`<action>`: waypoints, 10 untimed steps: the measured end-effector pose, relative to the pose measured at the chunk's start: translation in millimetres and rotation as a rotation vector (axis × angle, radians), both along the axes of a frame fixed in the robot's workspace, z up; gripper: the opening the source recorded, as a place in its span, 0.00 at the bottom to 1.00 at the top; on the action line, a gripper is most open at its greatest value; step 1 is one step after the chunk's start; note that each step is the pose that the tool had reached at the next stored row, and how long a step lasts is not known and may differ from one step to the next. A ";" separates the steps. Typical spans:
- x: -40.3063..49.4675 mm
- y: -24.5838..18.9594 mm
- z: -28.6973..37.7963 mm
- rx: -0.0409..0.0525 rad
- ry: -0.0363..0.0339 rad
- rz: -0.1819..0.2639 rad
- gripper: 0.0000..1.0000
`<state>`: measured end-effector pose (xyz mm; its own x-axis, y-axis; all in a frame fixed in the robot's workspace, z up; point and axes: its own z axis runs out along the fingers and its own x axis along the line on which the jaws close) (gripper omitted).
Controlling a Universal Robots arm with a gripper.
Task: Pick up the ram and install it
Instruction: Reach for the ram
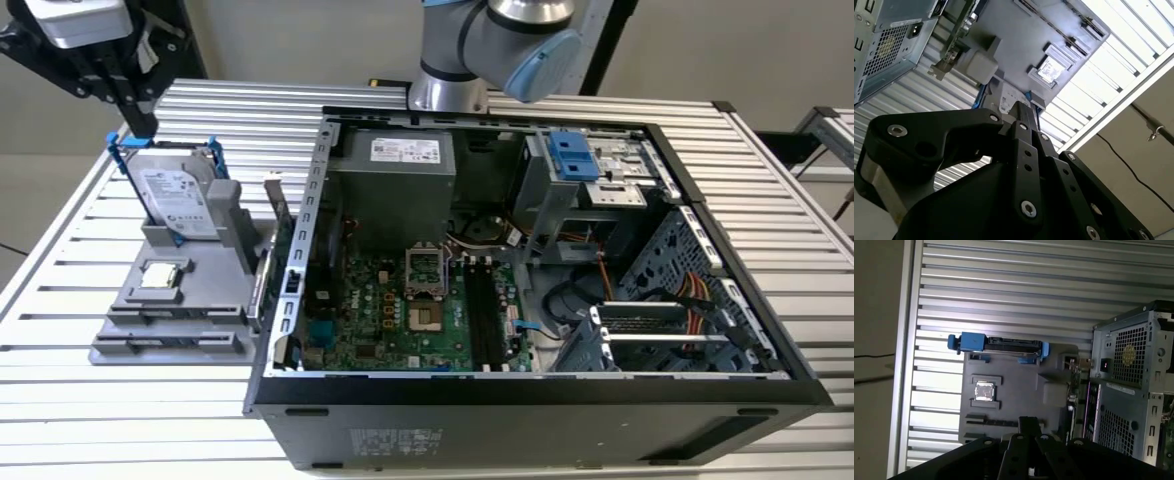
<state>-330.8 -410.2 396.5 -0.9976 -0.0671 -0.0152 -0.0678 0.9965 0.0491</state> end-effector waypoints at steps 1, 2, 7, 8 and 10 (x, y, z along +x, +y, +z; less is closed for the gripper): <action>-0.2 -0.9 0.0 0.0000 0.0000 0.000 0.00; -0.5 -1.8 -0.1 0.0000 0.0000 0.000 0.00; -2.8 -6.3 -0.3 0.0000 0.0001 0.000 0.00; -3.4 -7.1 -0.3 0.0000 0.0001 0.000 0.00; -4.4 -8.5 -0.5 0.0000 0.0001 0.000 0.00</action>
<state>-335.2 -418.7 396.0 -0.9976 -0.0671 -0.0152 -0.0678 0.9965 0.0491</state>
